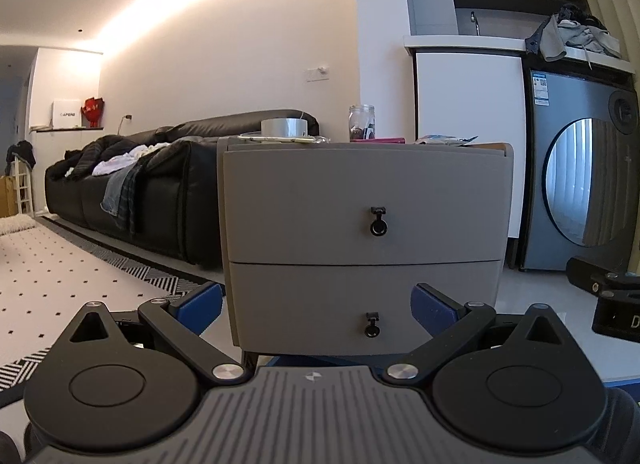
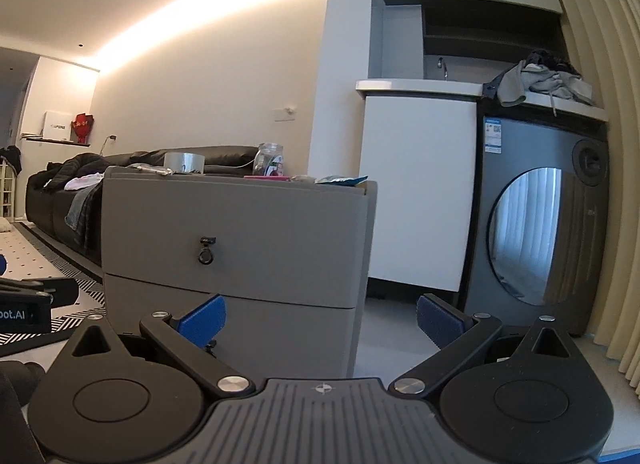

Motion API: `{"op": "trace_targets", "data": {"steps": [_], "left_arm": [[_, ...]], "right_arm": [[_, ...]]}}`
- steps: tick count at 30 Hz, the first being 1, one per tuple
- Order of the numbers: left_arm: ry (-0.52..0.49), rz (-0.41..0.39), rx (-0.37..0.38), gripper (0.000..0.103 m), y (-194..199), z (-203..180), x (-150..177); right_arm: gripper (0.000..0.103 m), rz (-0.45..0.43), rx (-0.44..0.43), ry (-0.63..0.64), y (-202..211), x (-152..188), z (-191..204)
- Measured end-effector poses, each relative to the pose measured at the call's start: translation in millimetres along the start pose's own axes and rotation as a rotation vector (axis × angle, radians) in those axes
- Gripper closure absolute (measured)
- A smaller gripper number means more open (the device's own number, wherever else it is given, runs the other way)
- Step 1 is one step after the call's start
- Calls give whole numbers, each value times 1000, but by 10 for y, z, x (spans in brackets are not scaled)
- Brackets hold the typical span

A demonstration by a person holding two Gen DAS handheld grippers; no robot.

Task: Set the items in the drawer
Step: 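Move both tools toward the grey nightstand's top drawer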

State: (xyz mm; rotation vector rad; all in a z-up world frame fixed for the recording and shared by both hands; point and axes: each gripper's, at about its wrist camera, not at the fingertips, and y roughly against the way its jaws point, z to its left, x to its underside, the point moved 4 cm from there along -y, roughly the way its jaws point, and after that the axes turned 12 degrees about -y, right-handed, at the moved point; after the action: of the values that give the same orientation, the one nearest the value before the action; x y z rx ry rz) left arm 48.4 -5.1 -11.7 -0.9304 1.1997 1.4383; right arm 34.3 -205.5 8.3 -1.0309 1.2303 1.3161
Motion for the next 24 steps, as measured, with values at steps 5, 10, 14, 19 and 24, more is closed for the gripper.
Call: {"op": "trace_targets", "data": {"steps": [5, 10, 14, 19, 24], "left_arm": [[-3, -13, -1, 0, 11, 42, -40], [-2, 11, -1, 0, 2, 63, -10], [0, 6, -3, 0, 20, 83, -5], [3, 9, -3, 0, 6, 110, -9], [9, 13, -7, 0, -10, 126, -24]], "right_arm": [[0, -12, -14, -15, -36, -17, 50], [0, -11, -18, -1, -39, -13, 94], [0, -2, -21, -7, -48, -8, 76], [0, -5, -19, -22, -63, -23, 51], [0, -1, -21, -19, -85, -30, 61]]}}
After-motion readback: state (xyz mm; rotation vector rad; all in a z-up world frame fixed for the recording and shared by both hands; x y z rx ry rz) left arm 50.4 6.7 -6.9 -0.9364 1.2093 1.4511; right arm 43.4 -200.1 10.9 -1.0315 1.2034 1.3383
